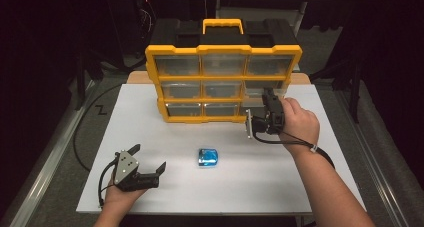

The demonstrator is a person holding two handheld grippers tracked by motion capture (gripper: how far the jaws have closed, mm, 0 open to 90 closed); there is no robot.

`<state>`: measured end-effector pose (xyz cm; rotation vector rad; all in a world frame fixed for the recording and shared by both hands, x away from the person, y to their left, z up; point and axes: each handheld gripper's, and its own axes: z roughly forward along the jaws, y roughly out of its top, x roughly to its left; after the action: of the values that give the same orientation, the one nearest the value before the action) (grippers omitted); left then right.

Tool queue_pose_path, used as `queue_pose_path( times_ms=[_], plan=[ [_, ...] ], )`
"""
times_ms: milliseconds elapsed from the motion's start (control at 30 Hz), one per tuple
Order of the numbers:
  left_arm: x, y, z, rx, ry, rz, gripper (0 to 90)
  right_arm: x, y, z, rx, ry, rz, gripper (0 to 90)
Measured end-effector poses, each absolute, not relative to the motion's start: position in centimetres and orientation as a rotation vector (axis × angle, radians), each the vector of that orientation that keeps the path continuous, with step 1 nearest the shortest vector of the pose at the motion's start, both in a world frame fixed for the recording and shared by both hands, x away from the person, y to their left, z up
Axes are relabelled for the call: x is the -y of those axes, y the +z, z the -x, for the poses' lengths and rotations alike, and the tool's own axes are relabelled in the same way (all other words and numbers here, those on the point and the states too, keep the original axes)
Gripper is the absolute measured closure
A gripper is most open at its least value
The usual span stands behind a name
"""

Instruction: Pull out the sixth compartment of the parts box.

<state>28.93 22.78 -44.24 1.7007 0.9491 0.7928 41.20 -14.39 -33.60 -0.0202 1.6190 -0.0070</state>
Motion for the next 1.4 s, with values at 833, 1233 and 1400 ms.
queue_pose_path(
  times_ms=[833,1233,1400],
  plan=[
    [-23.0,-44.1,-28.8,-0.952,0.794,-1.684,0.4,14.2,-33.4,-40.0,-1.607,-0.052,0.054,80.0],
    [-22.9,-44.1,-28.8,-0.946,0.794,-1.686,0.3,14.4,-33.6,-38.4,-1.604,-0.035,0.045,80.1],
    [-22.8,-44.2,-28.9,-0.944,0.794,-1.692,0.3,14.5,-33.6,-37.8,-1.605,-0.026,0.039,80.1]
  ],
)
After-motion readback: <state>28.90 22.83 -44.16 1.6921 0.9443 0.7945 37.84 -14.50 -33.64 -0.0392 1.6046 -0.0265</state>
